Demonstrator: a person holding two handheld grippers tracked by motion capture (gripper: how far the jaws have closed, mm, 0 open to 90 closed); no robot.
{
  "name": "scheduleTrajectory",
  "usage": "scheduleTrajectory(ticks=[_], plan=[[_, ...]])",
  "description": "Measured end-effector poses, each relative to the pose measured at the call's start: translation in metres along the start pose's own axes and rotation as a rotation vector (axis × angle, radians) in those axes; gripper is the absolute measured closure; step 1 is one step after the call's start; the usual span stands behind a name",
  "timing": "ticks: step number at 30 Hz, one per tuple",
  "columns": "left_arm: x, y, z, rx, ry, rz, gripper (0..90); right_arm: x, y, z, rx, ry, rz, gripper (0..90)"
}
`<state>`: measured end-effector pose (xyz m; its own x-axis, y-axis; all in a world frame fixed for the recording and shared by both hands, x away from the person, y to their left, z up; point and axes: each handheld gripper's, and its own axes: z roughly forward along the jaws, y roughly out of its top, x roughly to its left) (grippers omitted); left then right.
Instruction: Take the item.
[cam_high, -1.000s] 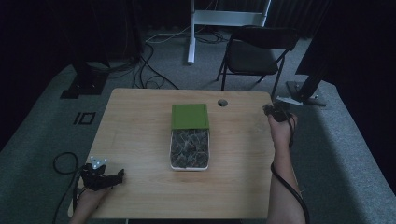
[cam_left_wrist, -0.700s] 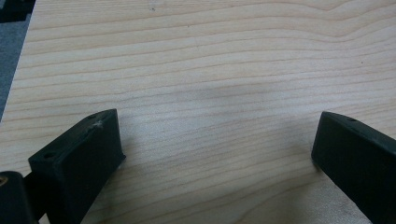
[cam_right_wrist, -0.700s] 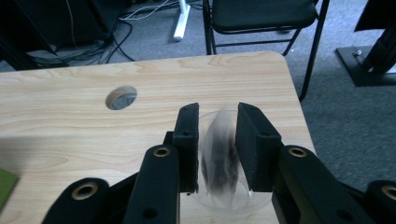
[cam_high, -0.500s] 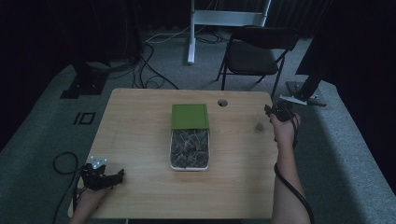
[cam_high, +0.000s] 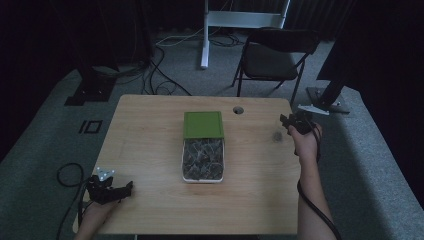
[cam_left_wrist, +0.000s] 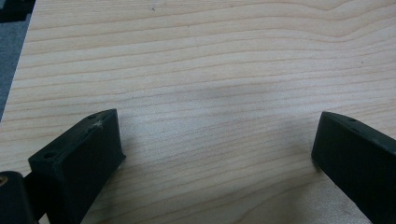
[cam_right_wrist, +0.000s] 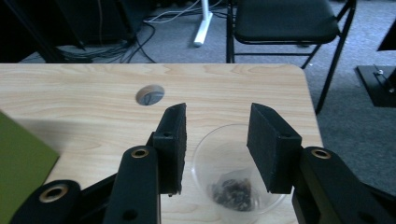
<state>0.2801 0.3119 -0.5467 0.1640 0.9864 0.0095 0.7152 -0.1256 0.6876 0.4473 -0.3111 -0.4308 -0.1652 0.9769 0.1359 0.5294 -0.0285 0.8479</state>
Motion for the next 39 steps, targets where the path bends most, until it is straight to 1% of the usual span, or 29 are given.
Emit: scheduleTrajectory(ticks=[6, 9, 15, 16, 18, 21, 23, 24, 29, 39], plan=[[0.0, 0.0, 0.0, -0.002, 0.0, -0.002, 2.3, 0.006, -0.008, -0.006, -0.002, 0.043, -0.029, 56.3], [0.0, 0.0, 0.0, -0.002, 0.0, -0.002, 2.3, 0.007, -0.012, -0.009, -0.009, 0.049, -0.041, 55.5], [0.0, 0.0, 0.0, -0.001, 0.0, -0.002, 2.3, 0.009, -0.018, -0.02, -0.028, 0.075, -0.046, 53.4], [0.0, 0.0, 0.0, -0.001, 0.0, -0.002, 2.3, 0.009, -0.018, -0.02, -0.028, 0.075, -0.046, 53.4], [0.0, 0.0, 0.0, -0.002, 0.0, -0.002, 2.3, 0.01, -0.023, -0.025, -0.02, 0.096, -0.052, 51.9], [0.0, 0.0, 0.0, -0.002, 0.0, -0.002, 2.3, 0.012, -0.03, -0.029, -0.013, 0.103, -0.071, 51.4], [0.0, 0.0, 0.0, -0.002, 0.0, -0.002, 2.3, 0.012, -0.032, -0.03, -0.015, 0.107, -0.072, 51.4], [0.0, 0.0, 0.0, -0.002, 0.0, -0.002, 2.3, 0.014, -0.038, -0.032, -0.011, 0.103, -0.092, 51.3], [0.0, 0.0, 0.0, -0.002, 0.0, -0.002, 2.3, 0.018, -0.049, -0.036, -0.009, 0.125, -0.103, 47.1], [0.0, 0.0, 0.0, -0.002, 0.0, -0.002, 2.3, 0.022, -0.069, -0.046, -0.004, 0.146, -0.12, 44.2]])
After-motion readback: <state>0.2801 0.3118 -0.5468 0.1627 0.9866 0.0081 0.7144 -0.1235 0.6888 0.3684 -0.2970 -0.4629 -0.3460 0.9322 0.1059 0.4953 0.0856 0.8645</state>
